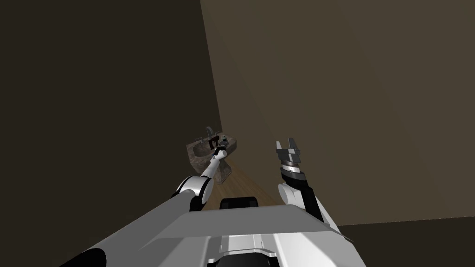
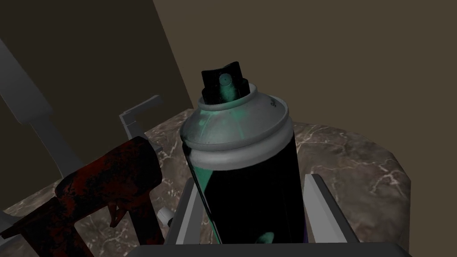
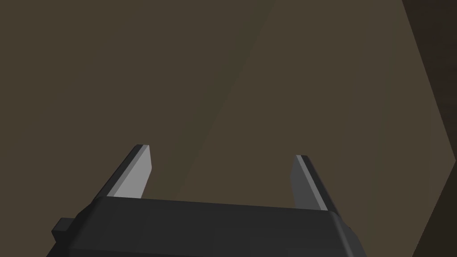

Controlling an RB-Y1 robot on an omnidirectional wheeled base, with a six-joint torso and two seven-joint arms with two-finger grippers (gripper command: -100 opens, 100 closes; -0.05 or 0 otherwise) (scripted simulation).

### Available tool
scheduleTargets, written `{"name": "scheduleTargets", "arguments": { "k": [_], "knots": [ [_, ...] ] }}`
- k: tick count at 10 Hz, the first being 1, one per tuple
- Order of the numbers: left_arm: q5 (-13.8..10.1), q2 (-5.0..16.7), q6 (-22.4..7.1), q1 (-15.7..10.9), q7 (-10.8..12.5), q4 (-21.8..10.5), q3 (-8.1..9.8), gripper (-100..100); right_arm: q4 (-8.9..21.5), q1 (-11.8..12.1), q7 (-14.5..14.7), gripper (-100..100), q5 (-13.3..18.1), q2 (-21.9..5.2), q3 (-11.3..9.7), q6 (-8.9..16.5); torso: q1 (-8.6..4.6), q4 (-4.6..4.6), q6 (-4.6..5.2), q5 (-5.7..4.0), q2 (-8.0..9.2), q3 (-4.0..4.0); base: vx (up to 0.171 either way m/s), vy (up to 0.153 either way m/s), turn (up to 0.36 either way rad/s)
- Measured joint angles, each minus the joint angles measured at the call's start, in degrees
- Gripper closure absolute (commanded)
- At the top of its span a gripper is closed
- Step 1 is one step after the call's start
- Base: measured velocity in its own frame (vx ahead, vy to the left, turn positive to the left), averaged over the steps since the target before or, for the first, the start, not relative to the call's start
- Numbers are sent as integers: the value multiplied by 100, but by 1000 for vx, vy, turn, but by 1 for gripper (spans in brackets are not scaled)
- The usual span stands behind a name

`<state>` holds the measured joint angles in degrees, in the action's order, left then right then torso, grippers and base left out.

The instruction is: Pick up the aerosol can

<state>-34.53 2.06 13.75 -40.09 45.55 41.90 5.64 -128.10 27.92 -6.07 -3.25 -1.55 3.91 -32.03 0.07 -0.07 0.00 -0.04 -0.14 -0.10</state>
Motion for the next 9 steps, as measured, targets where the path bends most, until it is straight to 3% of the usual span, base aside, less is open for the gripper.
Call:
{"name": "scheduleTargets", "arguments": {
  "k": [1, 3, 6, 9],
  "knots": [
    [0, 0, 0, 0, 0, 0, 0, 100, 0, 0, 0, 0, 0, 0, 0, 0, 1, 0, 0, 0, 0, 0, 93, -3, -147],
    [-163, 0, -75, 295, -138, 259, -50, 100, 0, 1, 0, 0, 0, 0, 0, 0, -12, -29, 20, 4, -54, -41, 83, -12, -62],
    [-187, -26, -135, 665, -190, 712, -36, 100, 0, 0, 0, 0, 0, 0, 0, 0, 8, -66, -3, 17, -36, -51, 20, -9, -41],
    [-359, -110, -240, 1142, -437, 1223, -34, 100, 0, 0, 0, 0, 0, 0, 0, 0, -5, -109, 18, 28, -79, -93, 51, -10, -47]
  ]
}}
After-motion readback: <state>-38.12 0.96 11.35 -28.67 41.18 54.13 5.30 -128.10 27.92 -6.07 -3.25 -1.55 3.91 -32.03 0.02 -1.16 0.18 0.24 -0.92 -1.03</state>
